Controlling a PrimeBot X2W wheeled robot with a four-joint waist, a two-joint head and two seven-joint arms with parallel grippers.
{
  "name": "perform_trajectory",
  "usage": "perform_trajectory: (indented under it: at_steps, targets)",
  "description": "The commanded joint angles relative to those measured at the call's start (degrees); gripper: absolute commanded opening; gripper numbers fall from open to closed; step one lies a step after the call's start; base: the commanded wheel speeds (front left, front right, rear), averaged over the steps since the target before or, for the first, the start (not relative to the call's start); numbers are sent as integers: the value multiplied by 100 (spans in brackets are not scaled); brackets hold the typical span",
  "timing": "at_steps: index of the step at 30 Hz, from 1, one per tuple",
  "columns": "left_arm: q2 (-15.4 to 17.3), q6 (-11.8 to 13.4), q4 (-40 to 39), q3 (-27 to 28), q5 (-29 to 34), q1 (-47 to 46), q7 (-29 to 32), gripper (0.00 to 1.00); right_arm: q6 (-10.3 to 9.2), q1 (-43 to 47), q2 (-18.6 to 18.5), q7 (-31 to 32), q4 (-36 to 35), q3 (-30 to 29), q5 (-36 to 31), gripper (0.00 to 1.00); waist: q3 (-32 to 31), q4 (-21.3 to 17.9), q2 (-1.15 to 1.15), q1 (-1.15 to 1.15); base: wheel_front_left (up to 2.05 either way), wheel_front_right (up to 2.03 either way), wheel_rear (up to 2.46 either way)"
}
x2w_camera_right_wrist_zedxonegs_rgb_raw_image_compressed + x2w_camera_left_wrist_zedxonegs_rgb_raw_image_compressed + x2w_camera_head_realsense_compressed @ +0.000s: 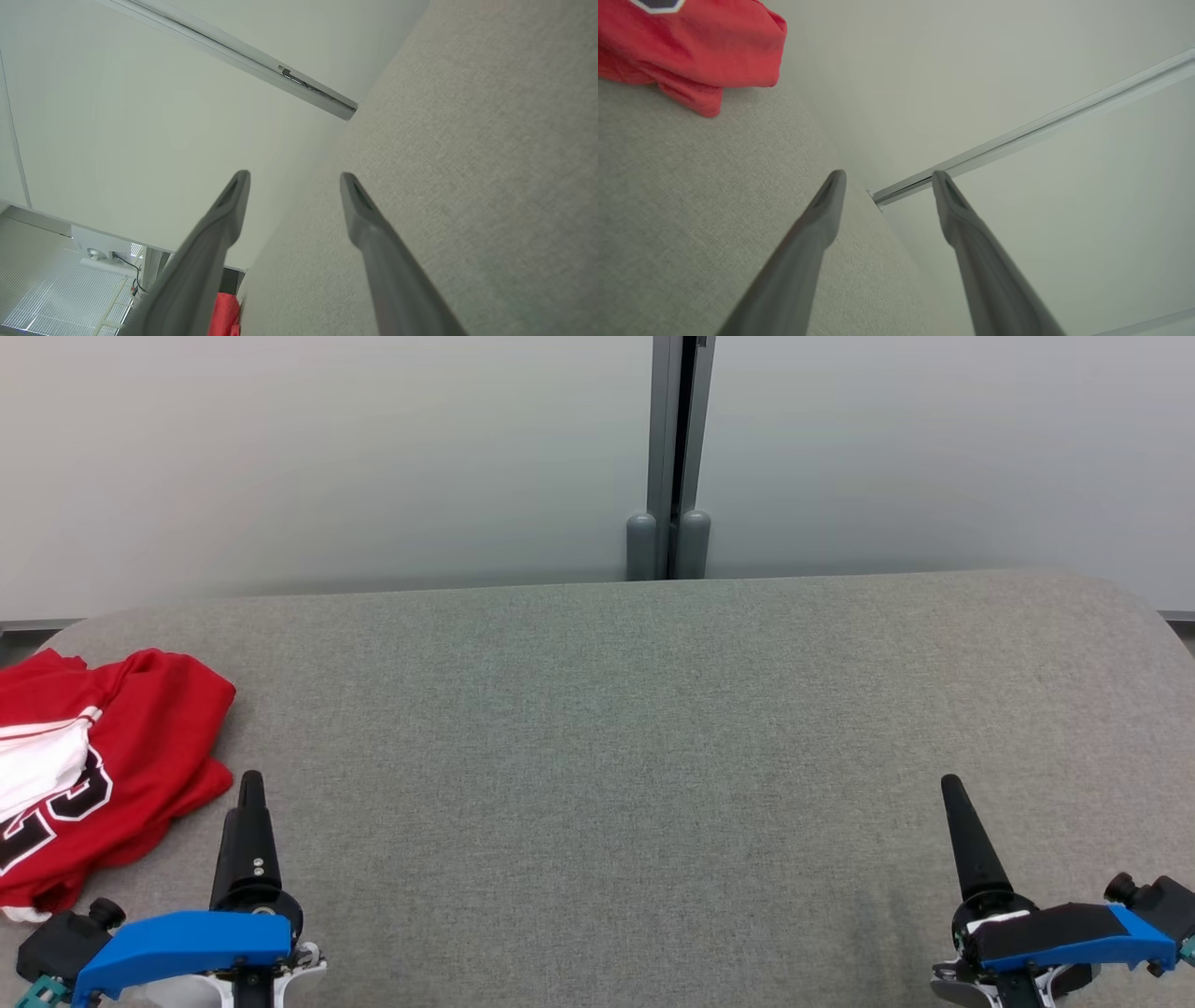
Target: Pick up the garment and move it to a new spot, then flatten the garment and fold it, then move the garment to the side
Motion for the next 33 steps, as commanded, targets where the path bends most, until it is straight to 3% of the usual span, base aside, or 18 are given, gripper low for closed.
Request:
perform_trajectory:
  at_steps: [1, 10, 19, 33]
  targets:
    - [49, 40, -136, -24, 316, -136, -72, 100, 5, -152, -41, -79, -105, 25, -312, 100, -4, 3, 0, 0, 0, 0, 0]
    - [55, 234, -203, -95, 1315, -71, -249, 100, 7, -174, -47, -258, -89, 118, -1319, 100, -23, 22, 0, 0, 0, 0, 0]
    - [60, 277, -138, -255, 2440, -34, -412, 100, 8, -178, -54, -419, -19, 266, -2052, 100, -27, 38, 0, 0, 0, 0, 0]
    - [156, 375, -101, -435, 3636, -38, -641, 100, 10, -186, -62, -647, 73, 373, -3170, 100, -26, 57, 0, 0, 0, 0, 0]
